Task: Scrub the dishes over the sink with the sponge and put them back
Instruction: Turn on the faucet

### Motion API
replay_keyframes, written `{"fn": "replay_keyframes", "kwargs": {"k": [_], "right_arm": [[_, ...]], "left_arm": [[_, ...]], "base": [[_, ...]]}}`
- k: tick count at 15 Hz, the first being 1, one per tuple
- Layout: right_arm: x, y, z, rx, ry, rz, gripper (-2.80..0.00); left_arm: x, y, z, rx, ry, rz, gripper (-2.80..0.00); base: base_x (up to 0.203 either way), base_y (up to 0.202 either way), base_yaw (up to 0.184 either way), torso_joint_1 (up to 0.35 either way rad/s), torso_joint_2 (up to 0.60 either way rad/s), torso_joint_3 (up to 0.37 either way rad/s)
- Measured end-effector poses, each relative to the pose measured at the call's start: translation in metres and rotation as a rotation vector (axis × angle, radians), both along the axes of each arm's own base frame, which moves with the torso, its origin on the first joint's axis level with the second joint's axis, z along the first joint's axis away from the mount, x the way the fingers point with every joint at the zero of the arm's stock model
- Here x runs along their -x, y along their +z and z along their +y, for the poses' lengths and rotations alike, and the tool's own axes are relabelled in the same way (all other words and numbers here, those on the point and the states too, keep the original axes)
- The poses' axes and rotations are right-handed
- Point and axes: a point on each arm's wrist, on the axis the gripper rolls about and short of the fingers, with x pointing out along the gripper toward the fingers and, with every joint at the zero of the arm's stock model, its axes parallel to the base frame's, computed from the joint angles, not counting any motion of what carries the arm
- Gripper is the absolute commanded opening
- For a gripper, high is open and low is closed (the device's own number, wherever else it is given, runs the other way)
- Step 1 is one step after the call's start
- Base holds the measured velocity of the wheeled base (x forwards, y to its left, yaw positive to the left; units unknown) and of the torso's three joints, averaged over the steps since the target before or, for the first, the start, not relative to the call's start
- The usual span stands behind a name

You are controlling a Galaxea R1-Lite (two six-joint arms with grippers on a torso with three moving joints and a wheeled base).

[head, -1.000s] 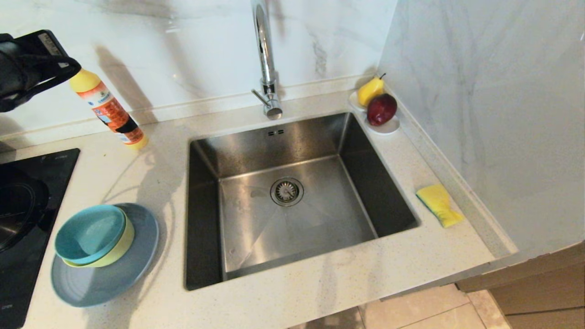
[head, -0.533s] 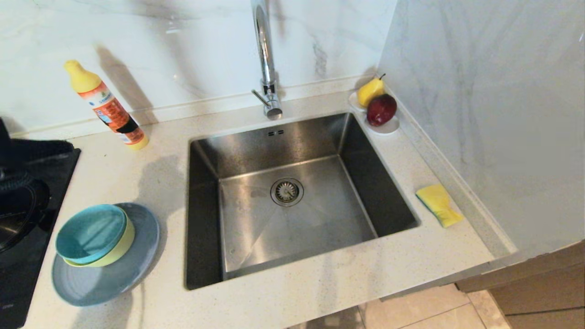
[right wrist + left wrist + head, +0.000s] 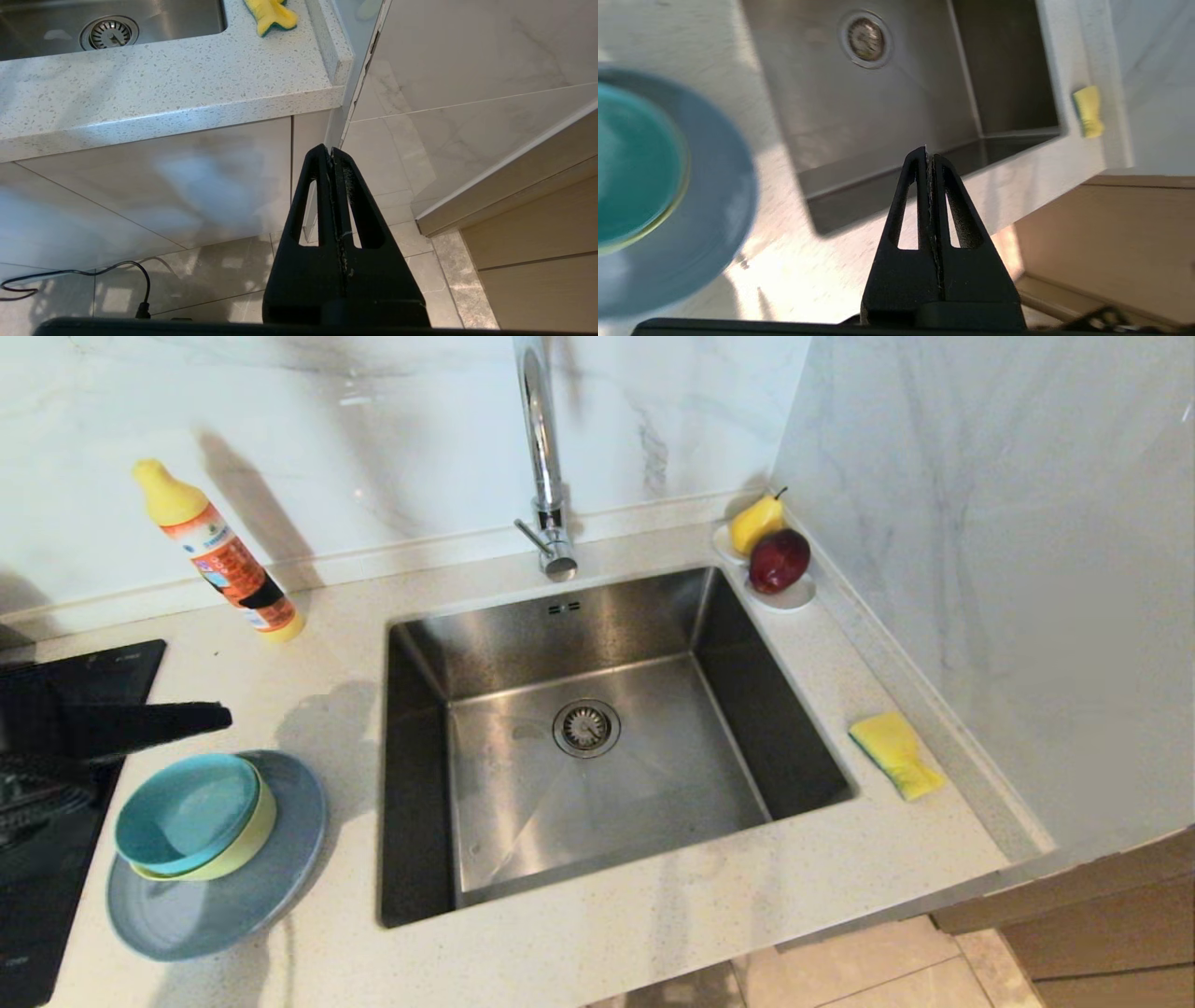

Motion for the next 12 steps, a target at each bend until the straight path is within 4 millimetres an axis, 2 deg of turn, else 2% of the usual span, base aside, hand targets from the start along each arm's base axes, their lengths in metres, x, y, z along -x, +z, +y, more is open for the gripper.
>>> {"fn": "replay_keyframes", "kwargs": {"k": [4,9,12], "right_arm": [[0.000,0.000,0.000,0.000,0.000,0.000,-2.80],[0.000,0.000,0.000,0.000,0.000,0.000,-2.80],[0.000,0.000,0.000,0.000,0.000,0.000,-2.80]], "left_arm": [[-0.061,0.010,-0.003,0.121,-0.071,0.060,-2.80],[-0.152,0.019,-0.008,0.167,-0.109,0.030,-2.80],[-0.195,0.021,-0.019,0.225,-0.120,0.031,-2.80]], "base": [[0.000,0.000,0.000,0.000,0.00,0.000],[0.000,0.000,0.000,0.000,0.00,0.000],[0.000,0.000,0.000,0.000,0.00,0.000]]}}
